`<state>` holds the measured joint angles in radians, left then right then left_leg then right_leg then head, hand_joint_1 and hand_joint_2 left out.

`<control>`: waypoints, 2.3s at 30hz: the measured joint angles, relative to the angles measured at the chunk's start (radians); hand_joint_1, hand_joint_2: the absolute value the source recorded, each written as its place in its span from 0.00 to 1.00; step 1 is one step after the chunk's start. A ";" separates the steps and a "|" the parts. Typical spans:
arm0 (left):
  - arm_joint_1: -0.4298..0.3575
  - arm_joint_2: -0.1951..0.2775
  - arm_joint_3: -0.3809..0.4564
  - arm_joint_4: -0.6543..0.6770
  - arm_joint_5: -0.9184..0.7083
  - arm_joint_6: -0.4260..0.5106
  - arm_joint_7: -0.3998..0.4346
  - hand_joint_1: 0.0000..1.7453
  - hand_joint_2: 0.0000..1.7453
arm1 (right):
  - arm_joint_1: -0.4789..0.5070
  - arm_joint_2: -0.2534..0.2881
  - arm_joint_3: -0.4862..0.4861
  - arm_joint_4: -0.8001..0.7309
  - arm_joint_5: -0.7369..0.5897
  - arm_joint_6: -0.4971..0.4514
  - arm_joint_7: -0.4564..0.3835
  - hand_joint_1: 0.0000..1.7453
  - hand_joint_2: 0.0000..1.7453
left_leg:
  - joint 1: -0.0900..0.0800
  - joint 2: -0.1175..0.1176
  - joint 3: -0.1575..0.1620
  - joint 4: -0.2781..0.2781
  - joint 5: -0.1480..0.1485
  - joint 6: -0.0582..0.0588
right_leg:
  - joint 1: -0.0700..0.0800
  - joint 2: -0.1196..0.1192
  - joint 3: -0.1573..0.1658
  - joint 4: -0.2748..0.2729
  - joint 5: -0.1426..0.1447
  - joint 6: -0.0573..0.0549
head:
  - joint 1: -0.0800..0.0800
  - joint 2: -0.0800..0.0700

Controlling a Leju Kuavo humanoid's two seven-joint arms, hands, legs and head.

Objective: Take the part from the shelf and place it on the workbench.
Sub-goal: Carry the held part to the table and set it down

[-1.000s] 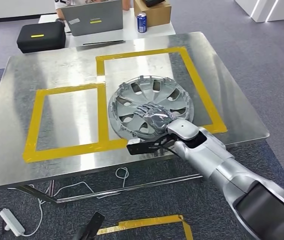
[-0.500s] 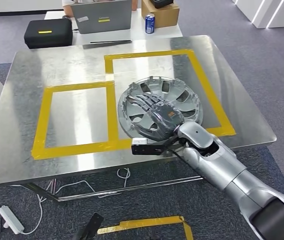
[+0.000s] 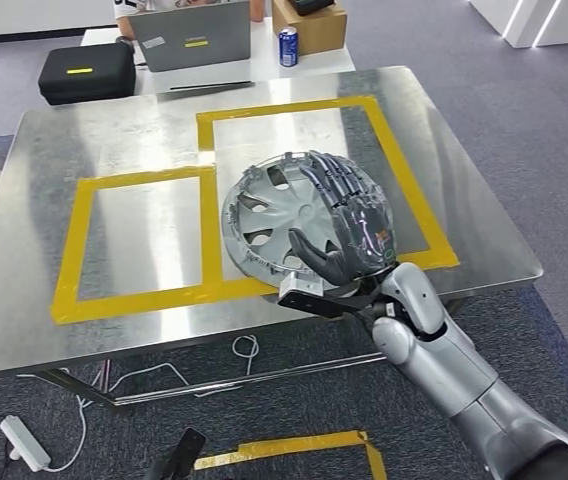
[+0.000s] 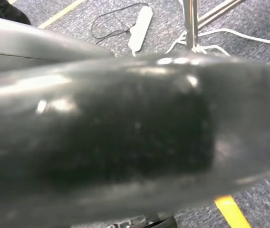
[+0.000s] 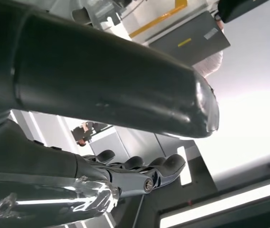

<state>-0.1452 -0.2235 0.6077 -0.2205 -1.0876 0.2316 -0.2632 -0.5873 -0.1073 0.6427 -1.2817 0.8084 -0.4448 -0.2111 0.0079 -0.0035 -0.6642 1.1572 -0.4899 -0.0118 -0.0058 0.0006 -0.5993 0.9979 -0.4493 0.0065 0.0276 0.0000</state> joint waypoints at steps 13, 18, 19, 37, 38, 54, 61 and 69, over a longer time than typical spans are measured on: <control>0.007 -0.006 0.001 0.000 0.011 0.070 0.015 0.00 0.00 | 0.306 0.092 -0.269 -0.342 -0.498 -0.231 -0.285 0.00 0.00 | -0.004 -0.006 0.061 -0.141 0.041 0.047 | 0.001 -0.001 -0.128 0.286 -0.140 0.040 | 0.007 0.000; 0.012 -0.004 0.004 0.000 0.026 0.082 0.013 0.00 0.00 | 0.452 0.154 -0.420 -0.465 -0.640 -0.223 -0.421 0.00 0.00 | -0.012 -0.008 0.059 -0.138 0.046 0.037 | 0.006 -0.001 0.031 0.012 -0.037 0.024 | 0.005 0.000; 0.014 -0.003 0.006 0.000 0.029 0.083 0.012 0.00 0.00 | 0.480 0.163 -0.447 -0.477 -0.657 -0.215 -0.433 0.00 0.00 | -0.013 -0.008 0.058 -0.138 0.049 0.032 | 0.008 0.000 0.034 0.008 -0.036 0.022 | 0.005 0.000; 0.027 0.018 0.041 0.000 0.052 0.097 -0.007 0.00 0.00 | 0.643 0.214 -0.597 -0.554 -0.730 -0.112 -0.457 0.00 0.00 | -0.018 -0.002 0.182 -0.174 -0.033 0.042 | 0.002 -0.005 -0.064 -0.002 0.080 0.028 | -0.006 0.000; 0.028 0.018 0.043 0.000 0.053 0.097 -0.007 0.00 0.00 | 0.647 0.214 -0.598 -0.558 -0.726 -0.113 -0.459 0.00 0.00 | -0.017 0.000 0.175 -0.176 -0.021 0.047 | 0.001 -0.004 -0.074 0.013 0.059 0.033 | -0.005 0.000; 0.037 0.027 0.061 0.000 0.065 0.098 -0.022 0.00 0.00 | 0.689 0.227 -0.600 -0.569 -0.684 -0.131 -0.459 0.00 0.00 | -0.017 0.002 -0.002 -0.113 0.052 0.013 | 0.004 -0.005 0.131 -0.040 -0.082 -0.005 | -0.003 0.000; 0.038 0.029 0.070 0.000 0.073 0.100 -0.023 0.00 0.00 | 0.699 0.231 -0.600 -0.569 -0.683 -0.132 -0.459 0.00 0.00 | -0.018 0.002 0.037 0.078 -0.038 0.019 | 0.016 -0.007 0.031 -0.029 -0.001 -0.017 | -0.006 0.000; 0.038 0.035 0.078 0.000 0.082 0.104 -0.034 0.00 0.00 | 0.725 0.234 -0.603 -0.567 -0.680 -0.143 -0.457 0.00 0.00 | -0.023 0.006 0.191 -0.200 -0.016 0.055 | 0.019 -0.007 -0.038 0.024 0.001 0.016 | -0.004 0.000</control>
<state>-0.1071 -0.1889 0.6852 -0.2205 -1.0053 0.3358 -0.2975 0.1373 0.1269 0.0394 -1.8487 0.1287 -0.5877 -0.6685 -0.0148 0.0029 -0.4731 0.9570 -0.5064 0.0432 0.0134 -0.0060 -0.6376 1.0221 -0.4486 0.0225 0.0237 0.0000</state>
